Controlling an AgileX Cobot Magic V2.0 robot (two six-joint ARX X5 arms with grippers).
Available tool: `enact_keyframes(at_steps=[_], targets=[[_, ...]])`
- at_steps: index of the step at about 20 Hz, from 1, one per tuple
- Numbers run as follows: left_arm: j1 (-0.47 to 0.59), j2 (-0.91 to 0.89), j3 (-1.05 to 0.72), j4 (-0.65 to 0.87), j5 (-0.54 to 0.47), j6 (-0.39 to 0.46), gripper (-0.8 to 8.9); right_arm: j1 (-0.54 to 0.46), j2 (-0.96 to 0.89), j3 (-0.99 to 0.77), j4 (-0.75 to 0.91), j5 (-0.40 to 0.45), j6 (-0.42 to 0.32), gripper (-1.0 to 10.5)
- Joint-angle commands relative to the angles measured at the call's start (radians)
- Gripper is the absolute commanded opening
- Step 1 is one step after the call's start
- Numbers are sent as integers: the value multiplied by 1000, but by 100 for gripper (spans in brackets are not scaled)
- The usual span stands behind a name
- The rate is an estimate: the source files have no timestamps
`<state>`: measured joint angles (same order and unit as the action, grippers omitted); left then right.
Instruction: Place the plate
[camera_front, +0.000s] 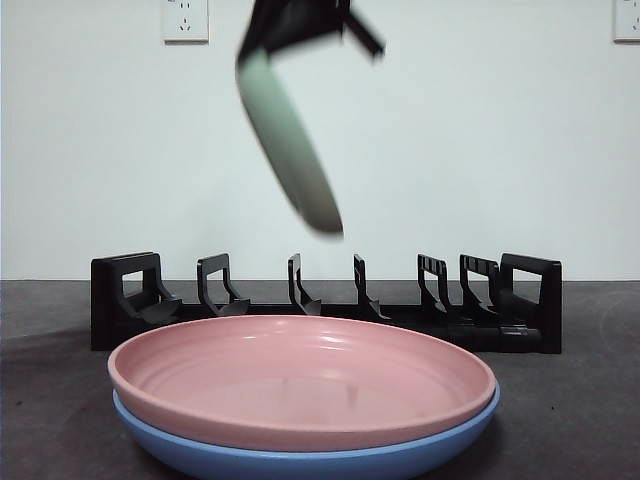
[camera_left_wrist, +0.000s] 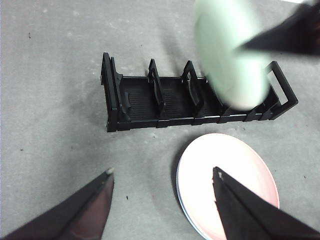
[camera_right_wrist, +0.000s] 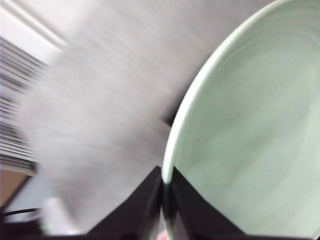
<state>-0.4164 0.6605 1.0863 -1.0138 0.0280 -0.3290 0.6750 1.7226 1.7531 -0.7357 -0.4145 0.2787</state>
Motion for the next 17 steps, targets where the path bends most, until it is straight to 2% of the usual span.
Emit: enact_keyframes(at_steps=[1, 4, 7, 9, 13, 15, 17], targets=[[-3, 5, 16, 11, -3, 0, 312, 10, -54, 63, -54, -7, -52, 8], [-3, 4, 16, 11, -3, 0, 312, 24, -153, 66, -149, -4, -135, 8], [-3, 4, 16, 11, -3, 1, 312, 66, -253, 43, -212, -1, -167, 8], [-3, 5, 16, 11, -3, 3, 312, 109, -330, -21, -188, 16, -167, 8], [-3, 5, 16, 11, -3, 3, 312, 241, -478, -241, -99, 150, -162, 8], [-3, 4, 16, 11, -3, 3, 312, 315, -529, -367, -35, 205, -137, 8], [-3, 5, 16, 11, -3, 3, 312, 383, -569, -492, 48, 250, -80, 8]])
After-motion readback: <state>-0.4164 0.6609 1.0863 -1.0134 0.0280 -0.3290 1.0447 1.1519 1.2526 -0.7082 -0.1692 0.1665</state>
